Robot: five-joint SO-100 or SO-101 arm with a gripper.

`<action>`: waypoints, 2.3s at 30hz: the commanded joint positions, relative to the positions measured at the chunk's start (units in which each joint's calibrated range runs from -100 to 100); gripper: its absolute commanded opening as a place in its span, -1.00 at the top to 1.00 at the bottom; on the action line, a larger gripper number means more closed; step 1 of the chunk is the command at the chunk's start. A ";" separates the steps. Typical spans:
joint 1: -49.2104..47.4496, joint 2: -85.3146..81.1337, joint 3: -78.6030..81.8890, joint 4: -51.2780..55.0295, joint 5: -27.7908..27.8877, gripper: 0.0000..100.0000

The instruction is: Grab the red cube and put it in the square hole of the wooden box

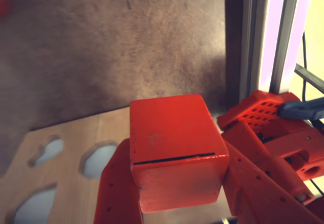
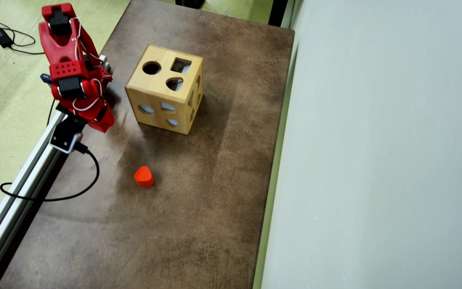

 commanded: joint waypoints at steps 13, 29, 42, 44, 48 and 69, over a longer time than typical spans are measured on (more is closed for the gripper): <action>-17.00 -21.31 -1.90 0.97 -9.08 0.96; -47.01 -10.44 -11.38 0.89 -25.69 0.96; -48.72 5.87 -23.72 0.97 -26.67 0.96; -48.72 5.87 -23.72 0.97 -27.94 0.96; -49.61 5.87 -23.72 0.97 -29.30 0.96; -54.52 14.45 -33.11 0.89 -33.70 0.96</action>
